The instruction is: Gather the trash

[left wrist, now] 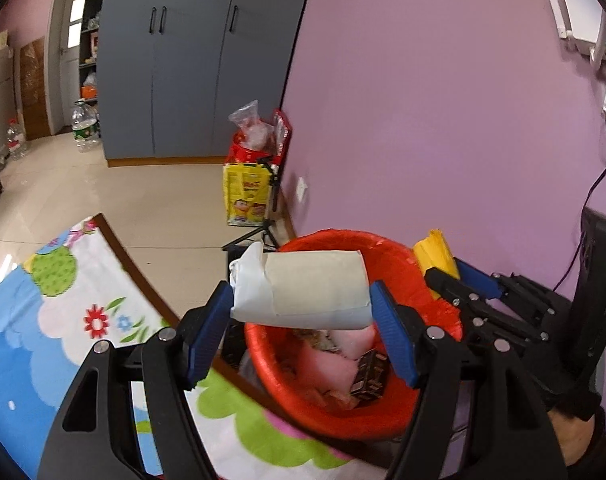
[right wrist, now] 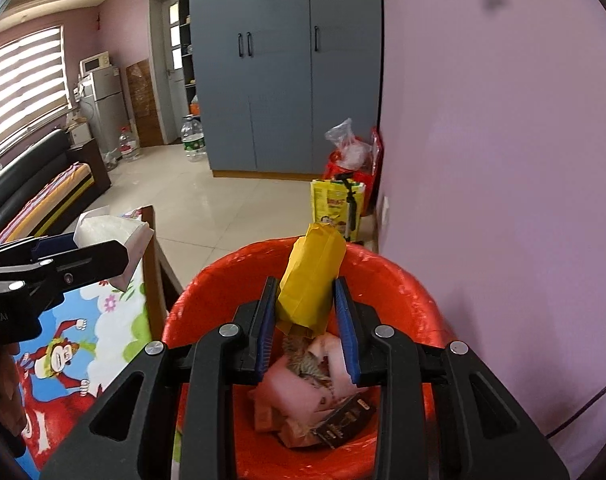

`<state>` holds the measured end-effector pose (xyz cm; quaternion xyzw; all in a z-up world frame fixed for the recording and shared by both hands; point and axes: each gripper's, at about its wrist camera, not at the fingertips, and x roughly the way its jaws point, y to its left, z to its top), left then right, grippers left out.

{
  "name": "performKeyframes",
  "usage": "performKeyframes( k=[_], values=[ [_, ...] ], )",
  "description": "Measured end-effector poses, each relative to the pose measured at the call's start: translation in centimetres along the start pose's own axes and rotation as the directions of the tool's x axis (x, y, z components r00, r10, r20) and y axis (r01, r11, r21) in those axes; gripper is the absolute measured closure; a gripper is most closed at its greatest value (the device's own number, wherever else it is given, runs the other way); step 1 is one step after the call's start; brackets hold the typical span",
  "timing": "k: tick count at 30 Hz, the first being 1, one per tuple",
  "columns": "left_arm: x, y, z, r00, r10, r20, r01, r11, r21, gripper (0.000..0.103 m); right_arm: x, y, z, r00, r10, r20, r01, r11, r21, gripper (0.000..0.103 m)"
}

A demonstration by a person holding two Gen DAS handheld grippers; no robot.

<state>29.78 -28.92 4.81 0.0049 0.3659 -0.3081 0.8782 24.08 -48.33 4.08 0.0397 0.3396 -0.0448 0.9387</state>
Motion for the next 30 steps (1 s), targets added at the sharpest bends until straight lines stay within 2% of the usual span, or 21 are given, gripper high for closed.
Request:
performKeyframes(
  k=[6, 7, 8, 9, 10, 17, 20, 24, 27, 30],
  values=[
    [0.9, -0.6, 0.5, 0.998, -0.07, -0.004, 0.07, 0.998, -0.007, 0.032, 0.2, -0.5, 0.0, 1.0, -0.015, 0.001, 0.015, 1.0, 0.007, 0.072],
    [1.0, -0.7, 0.5, 0.997, -0.08, -0.005, 0.08, 0.997, -0.006, 0.03, 0.2, -0.4, 0.0, 1.0, -0.017, 0.002, 0.017, 1.0, 0.008, 0.069],
    [1.1, -0.7, 0.6, 0.996, -0.088, -0.005, 0.088, 0.996, -0.005, 0.028, 0.3, -0.5, 0.0, 1.0, -0.021, 0.002, 0.021, 1.0, 0.012, 0.065],
    [1.1, -0.7, 0.6, 0.996, -0.085, -0.005, 0.085, 0.996, -0.007, 0.026, 0.2, -0.6, 0.0, 1.0, -0.024, 0.004, 0.023, 1.0, 0.015, 0.05],
    [0.9, -0.7, 0.5, 0.997, -0.083, -0.003, 0.083, 0.997, -0.012, 0.026, 0.1, -0.6, 0.0, 1.0, -0.026, 0.01, 0.026, 1.0, 0.017, 0.042],
    [-0.5, 1.0, -0.1, 0.999, -0.034, -0.005, 0.034, 0.998, -0.049, 0.026, 0.1, -0.2, -0.1, 1.0, -0.019, 0.006, 0.019, 1.0, 0.019, 0.042],
    [-1.6, 1.7, -0.6, 1.0, -0.004, -0.009, 0.003, 0.999, -0.054, 0.02, -0.3, -0.1, -0.3, 1.0, -0.016, 0.009, 0.016, 0.999, 0.033, 0.042],
    [-3.4, 2.2, -1.4, 1.0, -0.026, -0.015, 0.025, 0.998, -0.059, 0.012, -1.4, 0.5, -0.9, 0.999, -0.027, 0.018, 0.026, 0.998, 0.061, 0.039],
    [-4.6, 2.2, -2.2, 0.999, -0.036, -0.021, 0.035, 0.998, -0.048, 0.009, -2.8, 1.0, -1.6, 0.999, -0.036, 0.027, 0.034, 0.996, 0.076, 0.038],
    [-5.7, 1.6, -3.1, 0.998, -0.053, -0.028, 0.053, 0.998, -0.021, 0.005, -4.1, 1.5, -2.5, 0.998, -0.046, 0.037, 0.043, 0.996, 0.08, 0.032]
  ],
)
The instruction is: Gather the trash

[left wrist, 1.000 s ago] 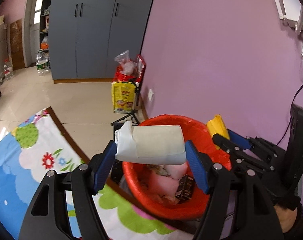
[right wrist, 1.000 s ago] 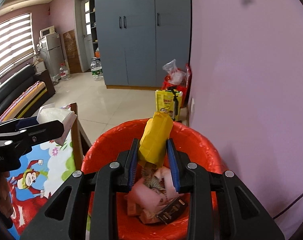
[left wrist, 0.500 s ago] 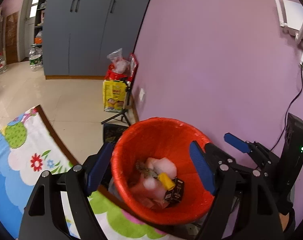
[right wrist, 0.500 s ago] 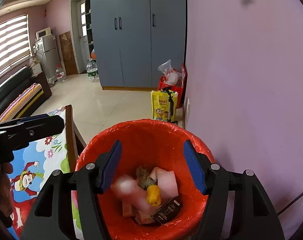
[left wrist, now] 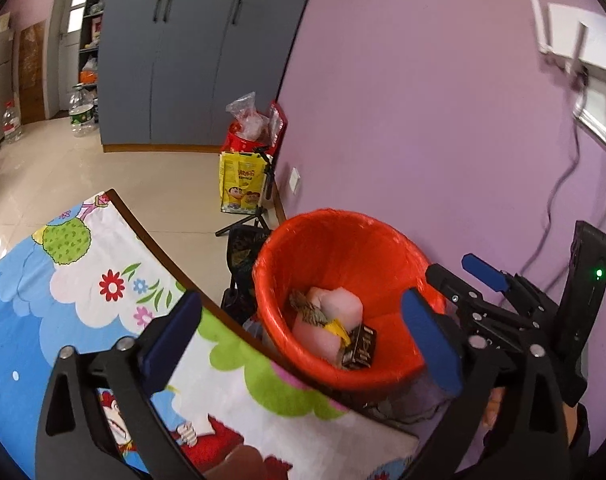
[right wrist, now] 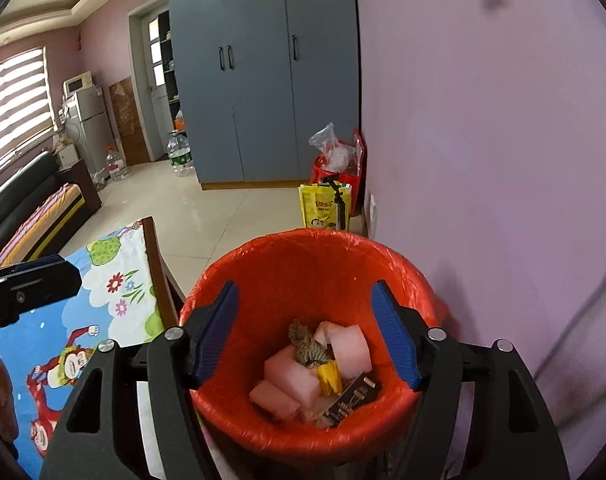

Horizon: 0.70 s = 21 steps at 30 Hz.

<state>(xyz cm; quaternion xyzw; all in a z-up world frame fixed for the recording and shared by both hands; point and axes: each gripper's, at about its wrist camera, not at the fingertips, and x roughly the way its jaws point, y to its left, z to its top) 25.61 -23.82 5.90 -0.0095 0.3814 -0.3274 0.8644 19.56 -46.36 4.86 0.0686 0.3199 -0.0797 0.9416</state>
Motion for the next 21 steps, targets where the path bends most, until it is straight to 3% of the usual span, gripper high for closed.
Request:
performKeyframes(
  k=[3, 11, 21],
  values=[
    [-0.7, -0.8, -0.9, 0.999, -0.039, -0.007, 0.039, 0.999, 0.023, 0.005, -1.3, -0.1, -1.0, 1.0, -0.004, 0.003, 0.004, 1.0, 0.011, 0.031],
    [-1.0, -3.8, -2.8, 1.0, -0.008, -0.004, 0.009, 0.994, 0.11, 0.005, -3.6, -0.8, -2.8, 1.0, -0.028, 0.008, 0.028, 0.999, 0.02, 0.028],
    [-0.4, -4.9, -2.6, 1.0, 0.018, -0.008, -0.016, 0.989, 0.145, 0.005, -4.4, -1.9, -2.6, 0.999, -0.032, 0.017, 0.032, 0.999, 0.033, 0.023]
  ],
)
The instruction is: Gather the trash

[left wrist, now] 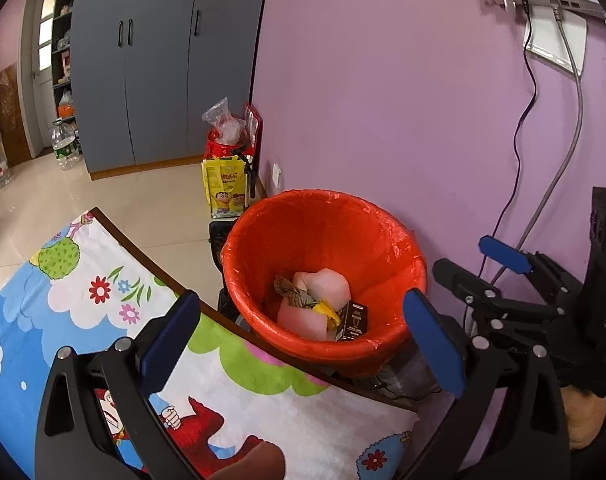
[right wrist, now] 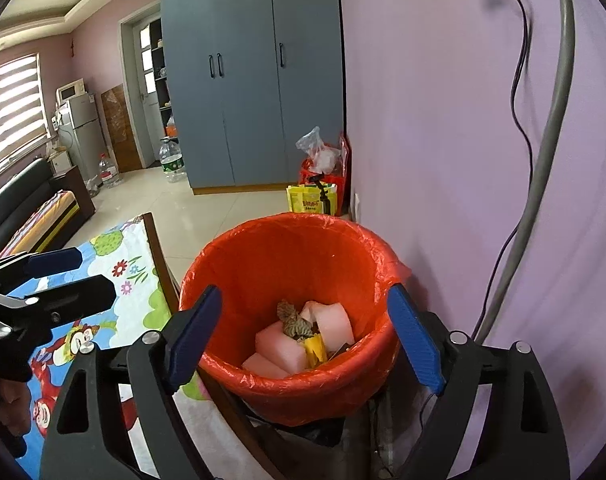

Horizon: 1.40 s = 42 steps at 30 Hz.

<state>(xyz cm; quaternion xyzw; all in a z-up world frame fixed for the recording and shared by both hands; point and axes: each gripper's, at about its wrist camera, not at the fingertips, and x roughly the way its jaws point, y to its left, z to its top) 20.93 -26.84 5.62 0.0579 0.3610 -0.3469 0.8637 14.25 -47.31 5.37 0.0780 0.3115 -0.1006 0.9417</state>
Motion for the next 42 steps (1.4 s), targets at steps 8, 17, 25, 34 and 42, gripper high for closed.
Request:
performKeyframes(
  k=[8, 17, 25, 34, 42],
  values=[
    [0.23, 0.12, 0.31, 1.0, 0.0, -0.004, 0.0, 1.0, 0.008, 0.005, 0.15, -0.3, 0.05, 1.0, 0.004, -0.006, -0.004, 1.0, 0.003, 0.023],
    [0.68, 0.15, 0.3, 1.0, -0.007, -0.014, 0.007, 1.0, 0.004, 0.006, 0.16, -0.35, 0.01, 1.0, 0.002, -0.01, -0.002, 1.0, 0.001, 0.023],
    [0.85, 0.12, 0.26, 1.0, -0.01, -0.015, 0.011, 1.0, 0.009, 0.006, 0.08, -0.5, -0.05, 1.0, 0.0, -0.01, 0.0, 1.0, 0.001, 0.023],
    [0.48, -0.14, 0.31, 1.0, -0.001, 0.003, 0.001, 1.0, 0.024, 0.005, -0.04, -0.45, -0.03, 1.0, 0.002, -0.011, -0.002, 1.0, 0.0, 0.023],
    [0.59, -0.21, 0.33, 1.0, -0.002, -0.001, 0.002, 1.0, 0.027, 0.005, -0.09, -0.4, -0.01, 1.0, 0.002, -0.012, -0.002, 1.0, 0.0, 0.023]
  ],
)
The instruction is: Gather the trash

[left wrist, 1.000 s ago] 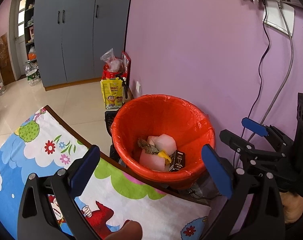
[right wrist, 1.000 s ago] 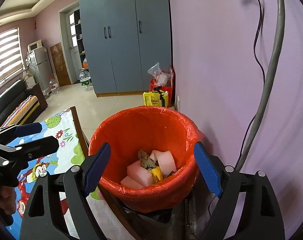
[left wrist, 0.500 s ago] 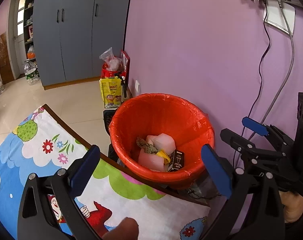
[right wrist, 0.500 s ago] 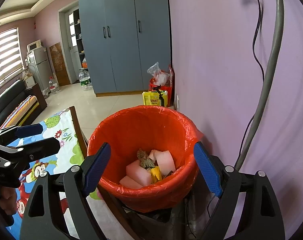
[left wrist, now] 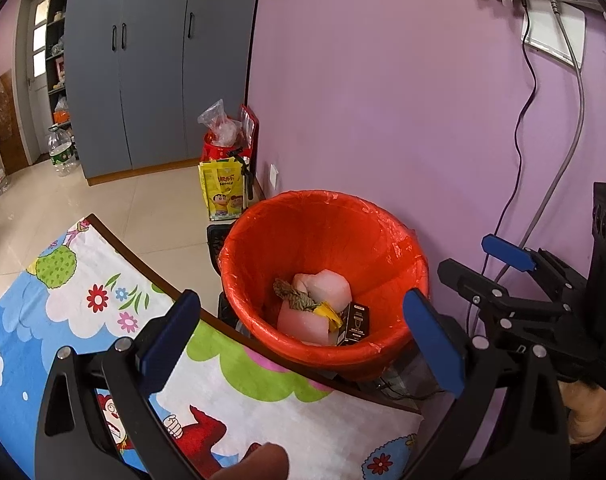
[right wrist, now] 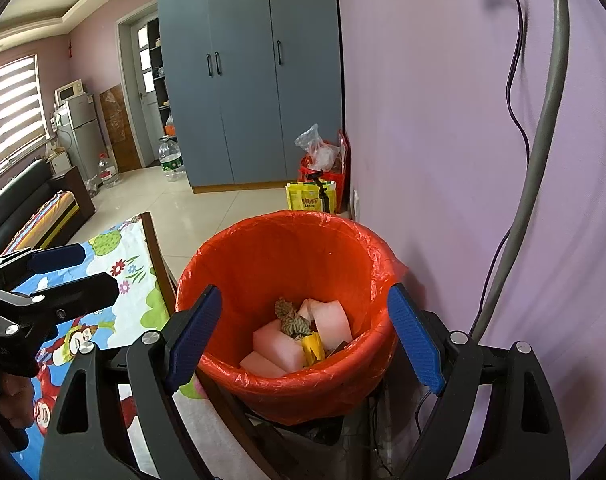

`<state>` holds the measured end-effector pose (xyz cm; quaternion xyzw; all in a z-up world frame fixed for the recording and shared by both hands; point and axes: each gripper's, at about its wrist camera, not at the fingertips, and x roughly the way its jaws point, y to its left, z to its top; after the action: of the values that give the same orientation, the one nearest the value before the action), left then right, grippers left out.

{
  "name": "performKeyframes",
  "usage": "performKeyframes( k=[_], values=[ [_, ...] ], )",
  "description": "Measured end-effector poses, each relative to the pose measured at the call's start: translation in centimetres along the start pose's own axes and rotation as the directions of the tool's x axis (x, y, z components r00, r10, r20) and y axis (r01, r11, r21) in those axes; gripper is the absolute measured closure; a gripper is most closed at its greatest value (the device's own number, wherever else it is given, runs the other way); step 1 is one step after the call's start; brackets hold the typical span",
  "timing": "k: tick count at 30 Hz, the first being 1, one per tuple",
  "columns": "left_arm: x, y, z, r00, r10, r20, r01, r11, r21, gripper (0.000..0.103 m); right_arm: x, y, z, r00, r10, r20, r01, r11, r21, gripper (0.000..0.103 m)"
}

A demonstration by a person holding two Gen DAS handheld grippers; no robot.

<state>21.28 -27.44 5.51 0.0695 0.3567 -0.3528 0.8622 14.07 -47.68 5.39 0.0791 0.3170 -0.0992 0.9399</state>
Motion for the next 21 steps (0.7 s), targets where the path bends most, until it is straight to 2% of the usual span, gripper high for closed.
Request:
performKeyframes(
  k=[21],
  values=[
    [0.3, 0.08, -0.03, 1.0, -0.003, -0.006, 0.003, 1.0, 0.008, 0.005, -0.09, -0.05, 0.03, 1.0, 0.001, 0.0, -0.001, 1.0, 0.002, 0.023]
  ],
)
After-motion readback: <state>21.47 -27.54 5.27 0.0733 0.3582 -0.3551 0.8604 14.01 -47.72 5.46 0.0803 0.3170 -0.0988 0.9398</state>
